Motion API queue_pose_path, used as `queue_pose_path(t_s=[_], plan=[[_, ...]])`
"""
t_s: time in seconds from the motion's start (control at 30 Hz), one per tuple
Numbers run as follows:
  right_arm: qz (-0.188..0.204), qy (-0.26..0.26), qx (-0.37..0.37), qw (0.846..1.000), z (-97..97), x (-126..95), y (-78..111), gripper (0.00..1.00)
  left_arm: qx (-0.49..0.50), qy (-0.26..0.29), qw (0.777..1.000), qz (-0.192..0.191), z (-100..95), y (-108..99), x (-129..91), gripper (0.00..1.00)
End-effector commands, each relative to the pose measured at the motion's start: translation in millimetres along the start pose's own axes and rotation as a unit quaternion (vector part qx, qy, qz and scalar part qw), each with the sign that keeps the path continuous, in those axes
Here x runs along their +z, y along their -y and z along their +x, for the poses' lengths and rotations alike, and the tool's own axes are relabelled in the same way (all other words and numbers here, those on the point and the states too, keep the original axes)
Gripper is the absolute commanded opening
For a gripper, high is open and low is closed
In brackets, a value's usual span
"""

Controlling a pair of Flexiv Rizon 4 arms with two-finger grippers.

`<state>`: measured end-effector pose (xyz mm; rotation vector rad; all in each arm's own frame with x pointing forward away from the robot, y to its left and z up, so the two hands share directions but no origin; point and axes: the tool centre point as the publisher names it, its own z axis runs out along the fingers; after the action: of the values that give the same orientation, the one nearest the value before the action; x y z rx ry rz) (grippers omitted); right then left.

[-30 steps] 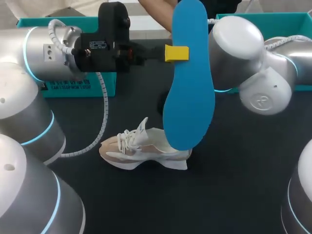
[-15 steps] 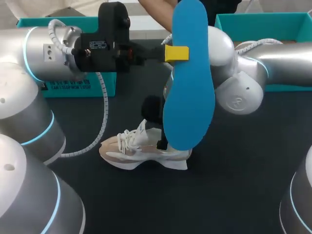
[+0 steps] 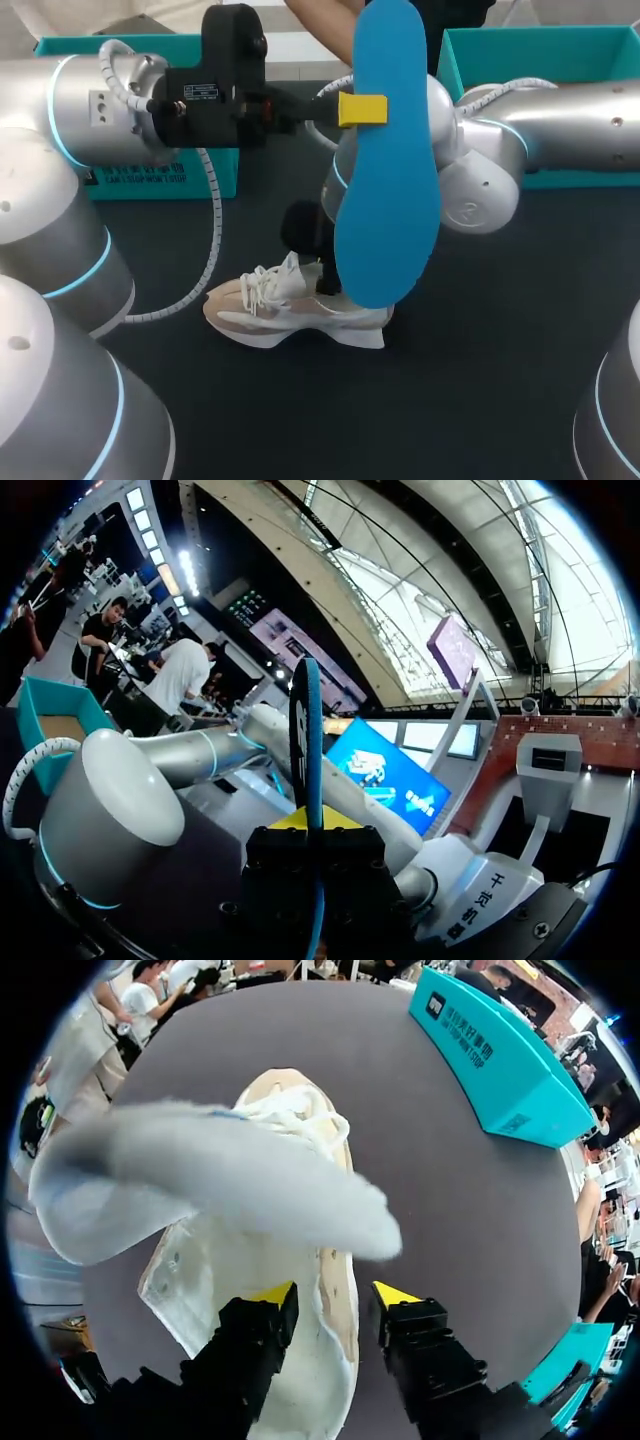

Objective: Take the shoe out of the shoebox, open the shoe tongue, remove and reinsert the insole, then place the shoe into the shoebox

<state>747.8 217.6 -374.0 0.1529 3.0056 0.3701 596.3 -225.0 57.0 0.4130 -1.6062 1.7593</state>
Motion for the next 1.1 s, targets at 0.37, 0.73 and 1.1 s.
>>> queue_pose_path(t_s=[0.37,0.73,1.1], plan=[[0.037,-0.018,0.006,0.999,-0.8,1.9,1.4,0.0,0.0,0.0,1.0,0.0,-0.2,-1.1,0.1,0.0],[0.039,-0.021,0.302,0.952,-5.1,-49.2,1.9,0.0,0.0,0.0,1.0,0.0,-0.2,-1.1,0.1,0.0],[0.039,-0.021,0.302,0.952,-5.1,-49.2,1.9,0.0,0.0,0.0,1.0,0.0,-0.2,-1.1,0.1,0.0]])
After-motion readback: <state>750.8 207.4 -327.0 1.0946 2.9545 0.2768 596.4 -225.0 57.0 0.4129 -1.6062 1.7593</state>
